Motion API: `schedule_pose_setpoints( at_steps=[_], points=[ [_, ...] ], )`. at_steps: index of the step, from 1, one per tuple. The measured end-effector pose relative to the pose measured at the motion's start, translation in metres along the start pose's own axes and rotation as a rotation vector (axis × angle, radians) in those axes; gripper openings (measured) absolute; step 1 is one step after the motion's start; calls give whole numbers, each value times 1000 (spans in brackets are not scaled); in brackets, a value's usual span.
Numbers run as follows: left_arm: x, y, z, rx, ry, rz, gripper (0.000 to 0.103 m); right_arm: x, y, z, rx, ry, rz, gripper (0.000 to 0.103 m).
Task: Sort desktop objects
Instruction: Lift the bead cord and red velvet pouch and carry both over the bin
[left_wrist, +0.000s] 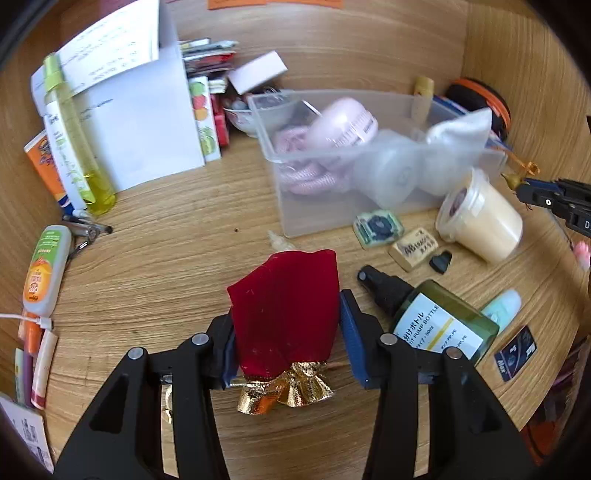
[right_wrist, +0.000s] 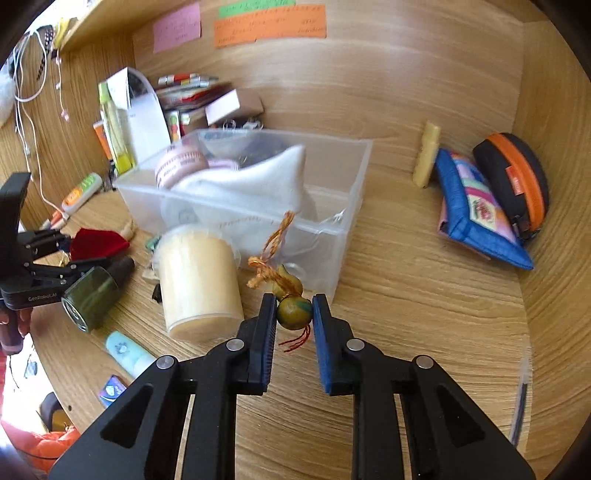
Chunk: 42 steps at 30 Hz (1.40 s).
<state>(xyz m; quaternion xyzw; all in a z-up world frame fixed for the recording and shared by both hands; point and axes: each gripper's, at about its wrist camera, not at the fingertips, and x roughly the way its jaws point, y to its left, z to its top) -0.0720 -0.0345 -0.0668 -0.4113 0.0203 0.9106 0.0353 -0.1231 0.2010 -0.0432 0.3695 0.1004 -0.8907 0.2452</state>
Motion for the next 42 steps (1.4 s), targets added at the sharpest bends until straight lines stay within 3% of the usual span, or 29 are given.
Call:
schedule_pose_setpoints(
  at_steps=[20, 29, 42],
  points=[
    [-50, 17, 47, -95, -210, -55, 47, -37, 2, 38, 2, -156, -26, 18],
    [-45, 10, 96, -76, -228, -124, 47, -28, 3, 71, 16, -207, 13, 18],
    [-6, -11, 151, -54, -205, -203, 47, 13, 0, 106, 1, -169, 40, 18]
  ],
)
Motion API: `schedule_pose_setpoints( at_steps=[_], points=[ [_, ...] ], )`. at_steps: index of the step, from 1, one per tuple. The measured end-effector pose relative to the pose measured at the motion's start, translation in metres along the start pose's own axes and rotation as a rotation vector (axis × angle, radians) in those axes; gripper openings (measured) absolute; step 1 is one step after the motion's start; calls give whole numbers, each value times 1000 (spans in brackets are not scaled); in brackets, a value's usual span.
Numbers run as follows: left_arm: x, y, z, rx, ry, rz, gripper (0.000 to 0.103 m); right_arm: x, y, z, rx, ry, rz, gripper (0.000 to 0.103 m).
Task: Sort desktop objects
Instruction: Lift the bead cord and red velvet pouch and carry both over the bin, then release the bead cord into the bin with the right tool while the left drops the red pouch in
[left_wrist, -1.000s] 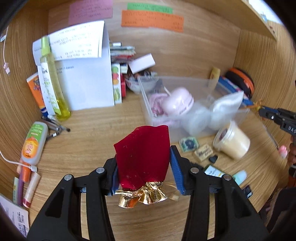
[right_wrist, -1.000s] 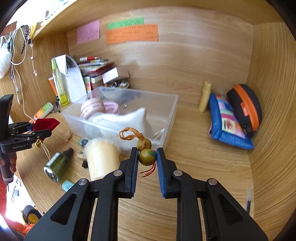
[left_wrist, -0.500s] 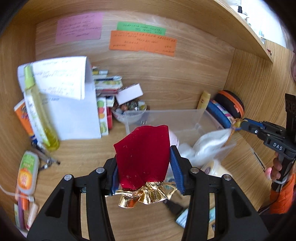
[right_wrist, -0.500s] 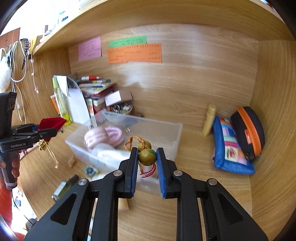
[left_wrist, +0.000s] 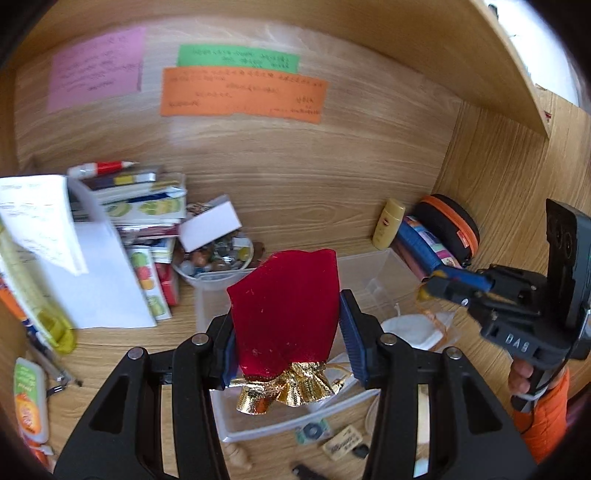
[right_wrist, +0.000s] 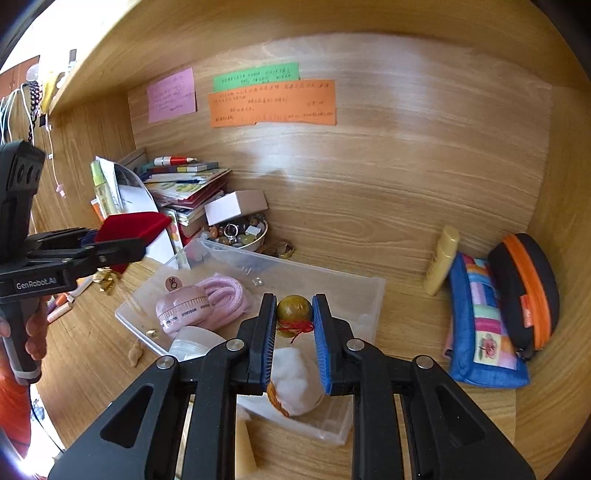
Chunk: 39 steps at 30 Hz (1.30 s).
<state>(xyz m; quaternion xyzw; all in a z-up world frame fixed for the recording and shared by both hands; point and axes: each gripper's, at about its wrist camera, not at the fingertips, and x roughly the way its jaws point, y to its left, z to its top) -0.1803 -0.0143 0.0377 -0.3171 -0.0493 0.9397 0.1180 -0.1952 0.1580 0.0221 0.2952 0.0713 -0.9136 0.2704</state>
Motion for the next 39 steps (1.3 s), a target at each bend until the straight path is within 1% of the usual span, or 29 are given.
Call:
schedule_pose_setpoints(
  at_steps=[2, 4, 10, 16, 20, 25, 27, 29, 31, 32, 33, 34, 35, 36, 38, 39],
  points=[
    [12, -1, 2, -8, 17, -19, 47, 8, 2, -1, -8, 16, 3, 18],
    [22, -4, 3, -8, 30, -20, 47, 16, 4, -2, -15, 33, 3, 18],
    [53, -12, 1, 12, 92, -52, 47, 37, 6, -8, -26, 82, -1, 18],
    [74, -17, -3, 37, 145, -47, 47, 55, 3, -14, -13, 124, -4, 18],
    [83, -20, -6, 52, 164, -35, 47, 61, 3, -17, -21, 144, -19, 18],
    [85, -26, -7, 68, 167, -26, 48, 69, 5, -20, -36, 171, -28, 18],
    [85, -28, -8, 76, 170, -22, 49, 72, 5, -20, -37, 179, -33, 18],
    [84, -28, -8, 79, 170, -13, 55, 72, 5, -19, -45, 184, -44, 18],
    [81, -29, -8, 81, 164, -9, 59, 72, 6, -19, -55, 193, -54, 22],
    [79, -29, -8, 83, 159, -7, 62, 72, 6, -18, -60, 198, -60, 29],
    [76, -30, -7, 85, 151, 0, 64, 72, 7, -18, -65, 197, -71, 40],
    [73, -30, -7, 86, 144, 4, 65, 71, 8, -18, -71, 191, -91, 46],
    [69, -29, -7, 86, 137, 6, 67, 69, 9, -18, -76, 185, -105, 56],
    [66, -29, -6, 85, 130, 8, 68, 66, 11, -17, -82, 172, -119, 59],
    [59, -28, -5, 71, 108, 17, 73, 60, 14, -15, -97, 154, -128, 60],
    [54, -28, -4, 71, 100, 20, 73, 58, 16, -14, -106, 148, -133, 63]
  ],
)
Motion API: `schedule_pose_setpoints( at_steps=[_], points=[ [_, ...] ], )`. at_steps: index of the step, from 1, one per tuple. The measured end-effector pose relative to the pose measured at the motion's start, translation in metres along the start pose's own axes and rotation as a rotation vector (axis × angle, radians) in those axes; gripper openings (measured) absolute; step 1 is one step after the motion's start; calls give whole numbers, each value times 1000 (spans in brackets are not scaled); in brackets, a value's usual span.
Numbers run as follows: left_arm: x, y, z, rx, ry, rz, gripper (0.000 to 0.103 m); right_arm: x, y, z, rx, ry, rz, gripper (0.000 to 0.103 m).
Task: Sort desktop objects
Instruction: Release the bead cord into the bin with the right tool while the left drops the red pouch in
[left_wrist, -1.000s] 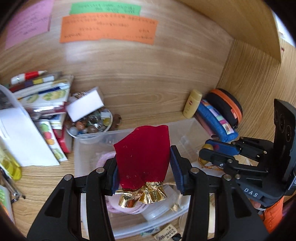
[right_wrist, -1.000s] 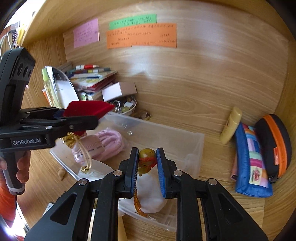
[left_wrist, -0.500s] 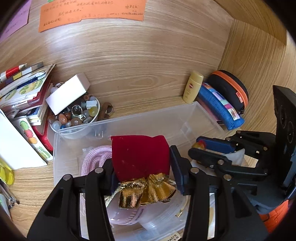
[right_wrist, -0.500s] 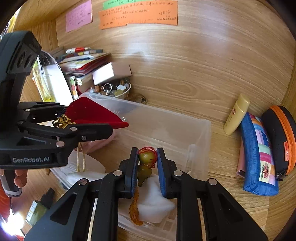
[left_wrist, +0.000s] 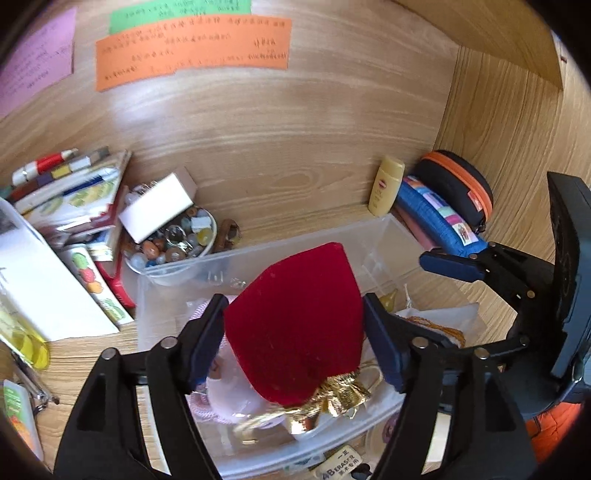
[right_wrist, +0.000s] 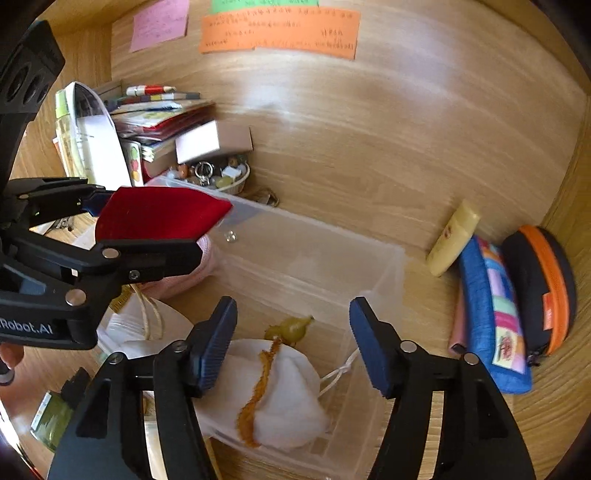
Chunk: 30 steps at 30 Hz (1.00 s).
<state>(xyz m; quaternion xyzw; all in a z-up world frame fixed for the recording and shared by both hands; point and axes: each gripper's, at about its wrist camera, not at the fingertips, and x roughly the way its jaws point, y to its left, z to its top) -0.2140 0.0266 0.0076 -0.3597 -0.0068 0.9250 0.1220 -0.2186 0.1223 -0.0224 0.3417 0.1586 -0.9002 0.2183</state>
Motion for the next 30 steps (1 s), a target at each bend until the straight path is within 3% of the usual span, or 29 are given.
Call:
schedule_pose_setpoints(
  at_steps=[3, 8, 12, 16, 25, 30],
  points=[
    [-12, 0, 0, -3, -22, 5, 75, -10, 7, 1, -24, -17, -36, 78],
    [-31, -1, 0, 1, -54, 23, 91, -27, 15, 2, -59, -53, -95, 82],
    [-35, -4, 1, 14, -55, 49, 93, -43, 17, 1, -65, -79, -116, 90],
    [-41, 2, 1, -25, -60, 35, 93, -55, 16, -4, -53, -95, -127, 90],
    [-83, 16, -12, -59, -130, 105, 98, -86, 7, -18, -4, -132, -103, 96],
    [-97, 22, -33, -63, -125, 139, 98, -97, 7, -26, 14, -141, -76, 97]
  ],
)
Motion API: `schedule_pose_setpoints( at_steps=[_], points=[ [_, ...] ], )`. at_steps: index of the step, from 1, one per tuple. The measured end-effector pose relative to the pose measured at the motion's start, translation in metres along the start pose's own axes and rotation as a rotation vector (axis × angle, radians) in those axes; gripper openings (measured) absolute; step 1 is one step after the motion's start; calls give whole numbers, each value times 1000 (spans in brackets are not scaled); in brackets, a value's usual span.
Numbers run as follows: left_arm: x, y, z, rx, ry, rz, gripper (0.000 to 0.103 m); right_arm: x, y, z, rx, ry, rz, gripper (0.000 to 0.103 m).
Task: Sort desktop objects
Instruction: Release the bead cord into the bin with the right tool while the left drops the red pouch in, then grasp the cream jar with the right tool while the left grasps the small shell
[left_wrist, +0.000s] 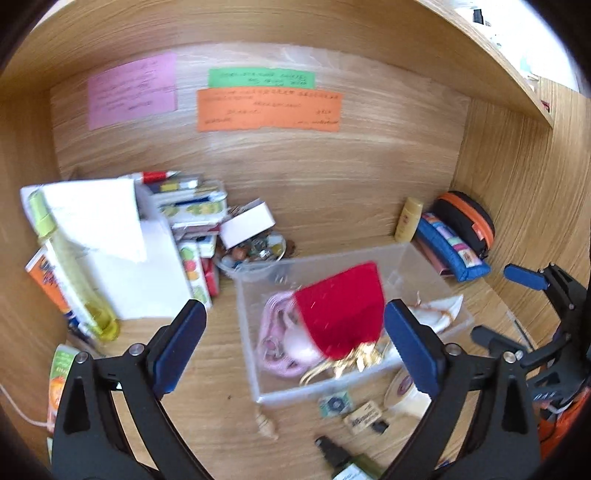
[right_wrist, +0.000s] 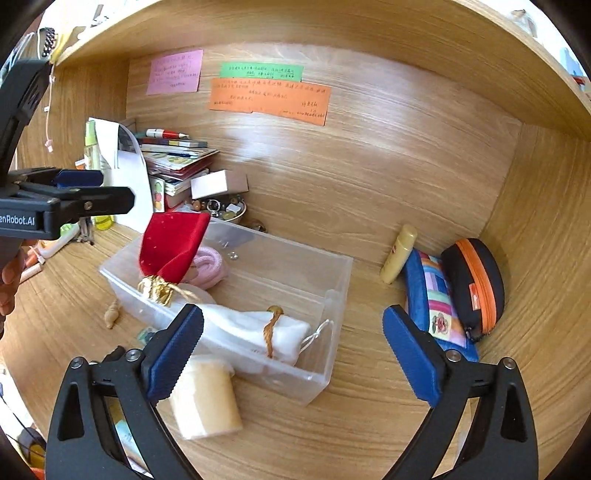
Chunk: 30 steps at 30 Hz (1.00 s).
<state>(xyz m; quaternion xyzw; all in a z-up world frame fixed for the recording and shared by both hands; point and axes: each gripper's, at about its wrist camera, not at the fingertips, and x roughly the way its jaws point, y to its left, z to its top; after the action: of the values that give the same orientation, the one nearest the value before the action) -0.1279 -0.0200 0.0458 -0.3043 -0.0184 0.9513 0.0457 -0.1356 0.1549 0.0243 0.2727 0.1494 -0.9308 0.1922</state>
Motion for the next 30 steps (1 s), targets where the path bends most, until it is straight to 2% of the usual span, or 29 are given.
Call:
schedule_pose_setpoints(
  at_steps=[7, 17, 25, 30],
  points=[
    [-3, 14, -36, -10, 51, 44, 98, -2, 11, -16, 19, 28, 56, 97],
    [27, 32, -82, -23, 189, 64, 98, 24, 37, -50, -21, 134, 112, 98],
    [56, 32, -105, 19, 289, 70, 98, 53, 54, -61, -63, 212, 138, 97],
    [65, 31, -110, 45, 293, 86, 98, 65, 62, -59, -93, 228, 164, 97]
  ],
)
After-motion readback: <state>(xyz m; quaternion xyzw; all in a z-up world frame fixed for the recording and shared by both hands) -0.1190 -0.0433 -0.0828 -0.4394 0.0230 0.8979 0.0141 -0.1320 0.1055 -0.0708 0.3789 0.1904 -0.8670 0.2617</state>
